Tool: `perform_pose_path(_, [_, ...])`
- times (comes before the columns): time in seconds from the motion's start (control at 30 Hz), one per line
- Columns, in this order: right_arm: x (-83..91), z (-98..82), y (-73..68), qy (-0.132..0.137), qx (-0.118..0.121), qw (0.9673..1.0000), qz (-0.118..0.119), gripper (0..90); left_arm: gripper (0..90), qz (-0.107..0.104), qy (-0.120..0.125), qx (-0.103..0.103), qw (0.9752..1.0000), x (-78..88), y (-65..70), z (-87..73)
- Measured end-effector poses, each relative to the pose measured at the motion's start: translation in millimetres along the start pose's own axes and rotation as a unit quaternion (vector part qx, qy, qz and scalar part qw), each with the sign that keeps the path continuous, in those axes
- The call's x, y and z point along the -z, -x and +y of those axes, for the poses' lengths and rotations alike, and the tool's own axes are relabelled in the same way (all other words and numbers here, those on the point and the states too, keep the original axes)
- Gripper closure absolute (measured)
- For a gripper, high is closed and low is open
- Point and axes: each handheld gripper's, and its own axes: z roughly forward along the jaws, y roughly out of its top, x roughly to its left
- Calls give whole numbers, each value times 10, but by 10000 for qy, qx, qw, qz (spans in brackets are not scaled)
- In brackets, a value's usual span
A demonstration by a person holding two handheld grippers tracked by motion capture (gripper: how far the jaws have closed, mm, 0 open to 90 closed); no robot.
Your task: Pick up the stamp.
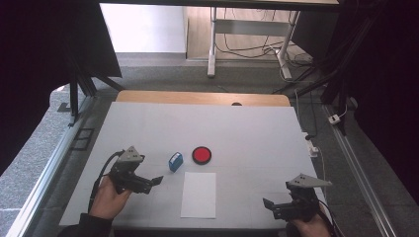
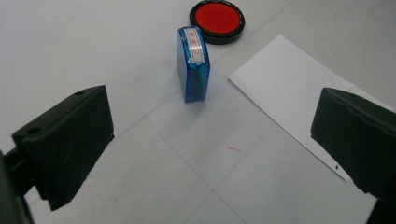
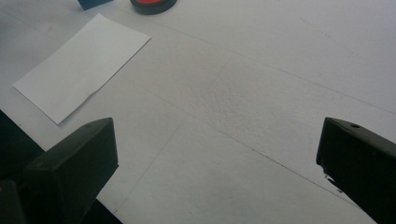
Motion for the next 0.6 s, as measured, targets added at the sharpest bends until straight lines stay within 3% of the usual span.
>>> perform_pose_path(0.33, [-17,9,-6,-19,46,10000,-1,0,0,72,37,1,10000,-189,-20,167])
perform_pose_path(0.6, [-17,9,-4,-20,44,10000,2,0,0,129,-144,12,9998,-384,-52,291])
